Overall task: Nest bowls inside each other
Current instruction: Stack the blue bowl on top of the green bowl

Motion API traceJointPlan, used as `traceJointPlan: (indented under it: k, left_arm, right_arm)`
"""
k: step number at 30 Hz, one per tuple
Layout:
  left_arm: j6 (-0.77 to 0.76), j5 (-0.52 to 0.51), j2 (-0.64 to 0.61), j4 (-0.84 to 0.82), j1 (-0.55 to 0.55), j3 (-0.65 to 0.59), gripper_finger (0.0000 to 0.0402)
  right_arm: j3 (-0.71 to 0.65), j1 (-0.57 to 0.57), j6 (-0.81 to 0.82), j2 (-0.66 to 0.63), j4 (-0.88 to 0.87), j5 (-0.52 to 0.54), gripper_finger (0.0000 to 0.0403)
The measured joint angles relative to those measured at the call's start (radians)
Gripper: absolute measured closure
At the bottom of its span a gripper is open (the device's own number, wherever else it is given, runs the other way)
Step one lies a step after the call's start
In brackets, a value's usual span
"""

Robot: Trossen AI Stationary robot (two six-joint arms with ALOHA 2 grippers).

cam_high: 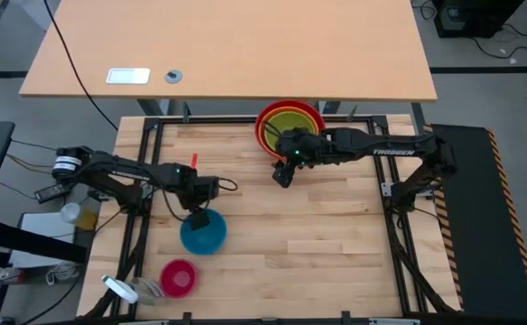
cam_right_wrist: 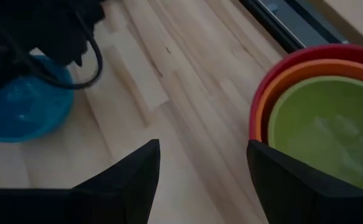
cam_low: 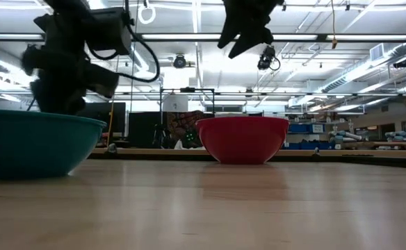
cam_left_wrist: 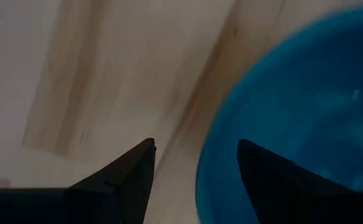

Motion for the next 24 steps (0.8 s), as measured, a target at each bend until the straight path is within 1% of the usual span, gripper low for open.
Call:
traceJointPlan:
  k: [7,10,13,16,19,21,24]
  left_arm:
    - [-0.221,-0.108,0.015,0.246,-0.001,0.001,0.0170]
    - [-0.298,-0.143,0.011,0.319,0.007,0.000,0.0170]
    - [-0.354,-0.176,0.012,0.378,0.013,0.000,0.0170]
    - [-0.366,-0.179,0.000,0.427,0.020,0.000,0.0171]
    - [-0.370,-0.178,-0.035,0.423,0.024,0.000,0.0173]
    - [-0.374,-0.178,-0.084,0.411,0.021,0.000,0.0180]
    - [-0.379,-0.181,-0.175,0.381,0.009,0.001,0.0194]
  right_arm:
    - [0.000,0.000,0.024,-0.002,-0.045,0.014,0.0157]
    - [0.000,-0.004,0.019,-0.004,-0.060,0.021,0.0157]
    - [0.000,-0.010,0.002,-0.004,-0.067,0.029,0.0157]
    - [0.000,-0.017,0.000,-0.004,-0.068,0.028,0.0157]
    - [0.000,-0.031,-0.017,0.002,-0.060,-0.012,0.0157]
    - [-0.008,-0.040,-0.041,0.007,-0.029,-0.055,0.0157]
    - [-0.039,-0.047,-0.056,0.027,0.054,-0.155,0.0157]
